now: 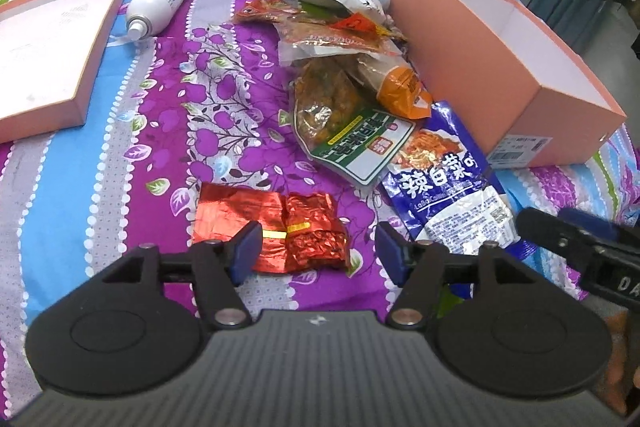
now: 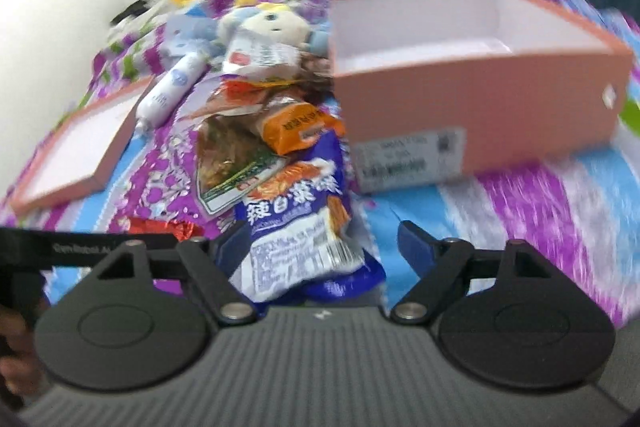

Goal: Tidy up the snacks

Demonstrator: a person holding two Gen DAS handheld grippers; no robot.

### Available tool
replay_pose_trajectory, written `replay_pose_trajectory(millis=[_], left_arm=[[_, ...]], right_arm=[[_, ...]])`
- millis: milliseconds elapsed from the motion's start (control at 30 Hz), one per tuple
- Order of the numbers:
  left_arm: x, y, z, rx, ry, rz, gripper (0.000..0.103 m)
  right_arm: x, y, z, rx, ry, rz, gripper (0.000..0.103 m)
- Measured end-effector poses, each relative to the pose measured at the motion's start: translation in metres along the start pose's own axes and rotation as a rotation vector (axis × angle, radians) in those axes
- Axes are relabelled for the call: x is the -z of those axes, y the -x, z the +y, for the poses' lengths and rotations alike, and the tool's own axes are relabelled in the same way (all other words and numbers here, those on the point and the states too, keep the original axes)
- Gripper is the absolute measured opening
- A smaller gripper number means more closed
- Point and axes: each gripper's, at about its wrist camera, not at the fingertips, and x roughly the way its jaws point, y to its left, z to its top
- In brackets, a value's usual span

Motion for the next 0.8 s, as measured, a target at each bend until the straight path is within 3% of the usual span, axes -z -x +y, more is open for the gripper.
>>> replay_pose_trajectory(millis=[167,400,700,800], left_arm=[[-0.003,-0.003,0.004,0.037,0.019,-0.008,0.067],[-0.007,-0.016,0.001,0.041,0.007,0.017,0.066],[-0.003,-0.031,-0.008,-0.002,-0.027,0.046,0.065],[-0.005,-0.035,-0.012,-0.031,-0.048,0.052,0.061]], right_arm=[[-0.003,-0.025,0.010,-0.051,0.119,0.057,0.088],[-0.002,-0.045,0.022,-0.038,0.240,0.079,0.088],[0.004,-0.069,0.032,-0.027,0.363,0.132,0.088],[0.004,-0.075,0.030,-0.050,0.338,0.142,0.088]])
